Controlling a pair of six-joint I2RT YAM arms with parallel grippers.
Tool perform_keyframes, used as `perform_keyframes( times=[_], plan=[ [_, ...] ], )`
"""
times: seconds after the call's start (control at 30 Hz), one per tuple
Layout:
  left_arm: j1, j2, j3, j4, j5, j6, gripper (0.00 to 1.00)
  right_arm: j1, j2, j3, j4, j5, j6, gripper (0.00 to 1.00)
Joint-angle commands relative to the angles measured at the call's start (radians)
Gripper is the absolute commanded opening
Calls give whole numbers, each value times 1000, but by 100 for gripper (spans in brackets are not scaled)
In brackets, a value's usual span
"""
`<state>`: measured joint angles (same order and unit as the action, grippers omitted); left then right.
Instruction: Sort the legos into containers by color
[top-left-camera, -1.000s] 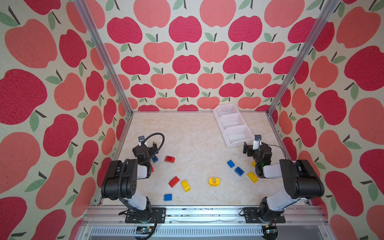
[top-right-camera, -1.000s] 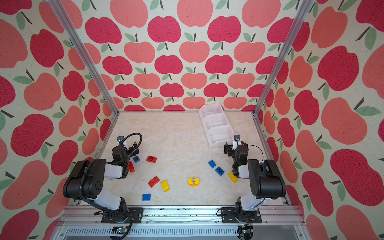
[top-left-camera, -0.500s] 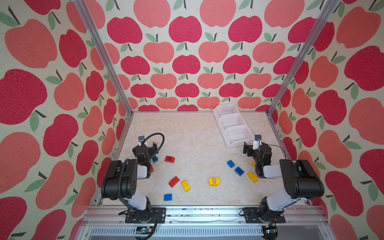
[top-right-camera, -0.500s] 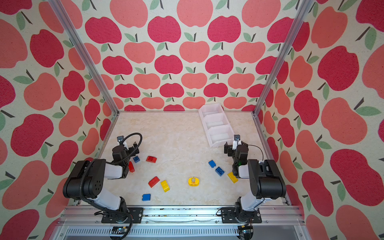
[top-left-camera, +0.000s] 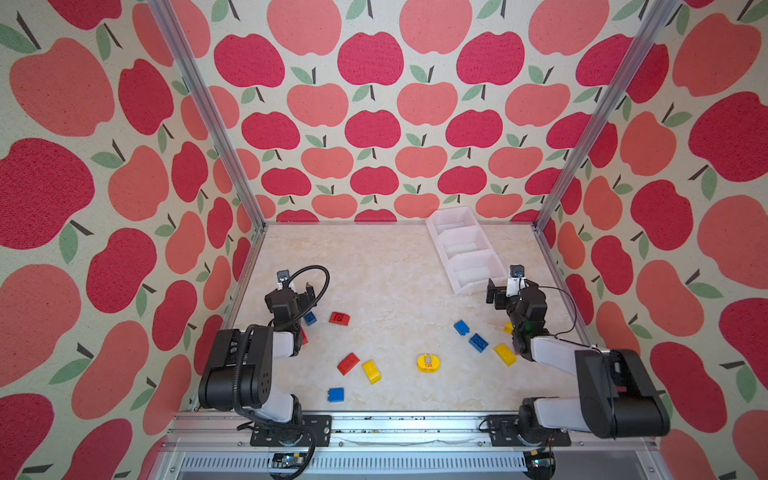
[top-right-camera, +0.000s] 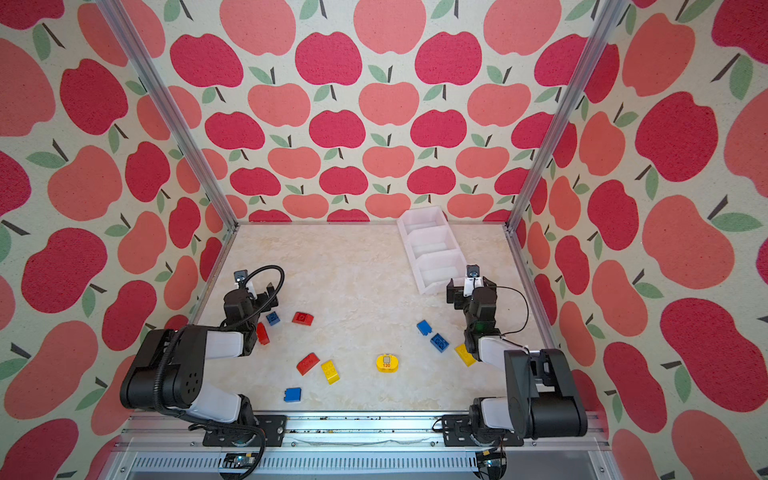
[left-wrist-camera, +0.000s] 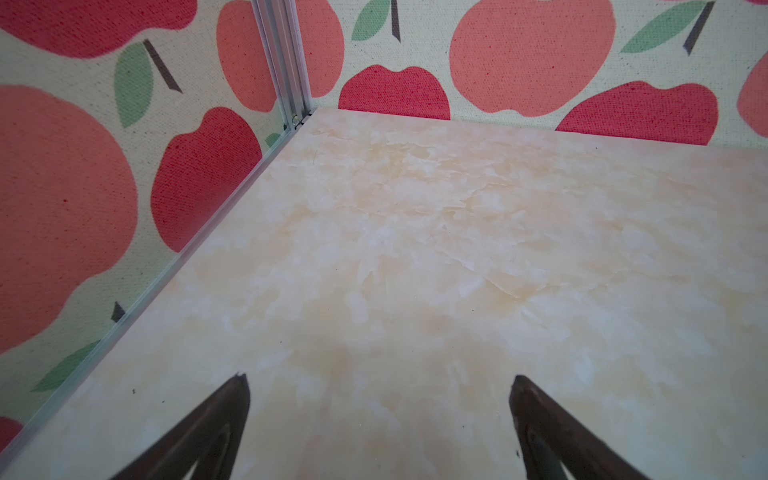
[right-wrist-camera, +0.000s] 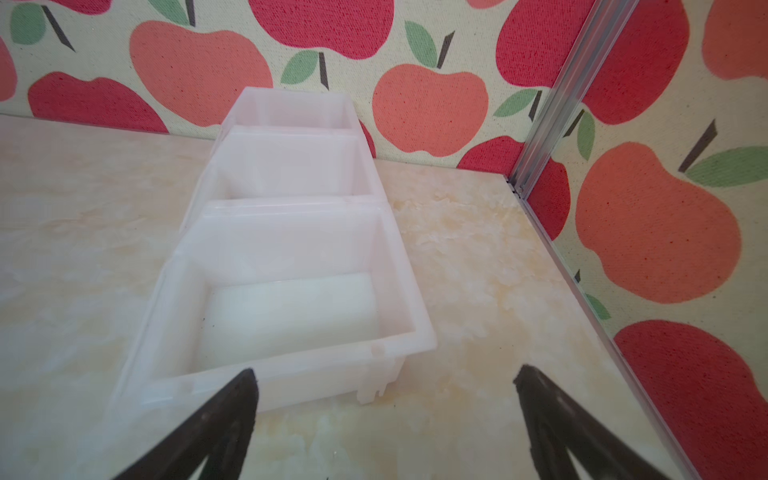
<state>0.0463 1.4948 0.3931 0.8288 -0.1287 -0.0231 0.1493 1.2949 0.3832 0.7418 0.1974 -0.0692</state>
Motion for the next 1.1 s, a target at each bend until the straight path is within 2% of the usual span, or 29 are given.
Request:
perform_keyframes(
  times=[0.0,0.17,0.33,0.5,0.7,0.9,1.07],
  plan=[
    [-17,-54,67,-165,-25,22,99,32,-89,103,-306,101,49,99],
    [-45,-100,133,-330,-36,3,99,49,-69,367,-723,182,230,99],
    [-55,-120,206,-474,-27,-46,99,75,90,637,-987,155,411,99],
    [-74,-118,279,-585,0,-89,99,93,317,937,-1259,130,640,99],
    [-104,-120,320,-655,8,-126,99,95,511,1154,-1371,60,854,99],
    [-122,-131,326,-685,-4,-156,99,95,684,1338,-1437,-25,947,99],
    [-129,-144,320,-689,-18,-162,99,95,784,1431,-1449,-63,1012,94]
  ],
)
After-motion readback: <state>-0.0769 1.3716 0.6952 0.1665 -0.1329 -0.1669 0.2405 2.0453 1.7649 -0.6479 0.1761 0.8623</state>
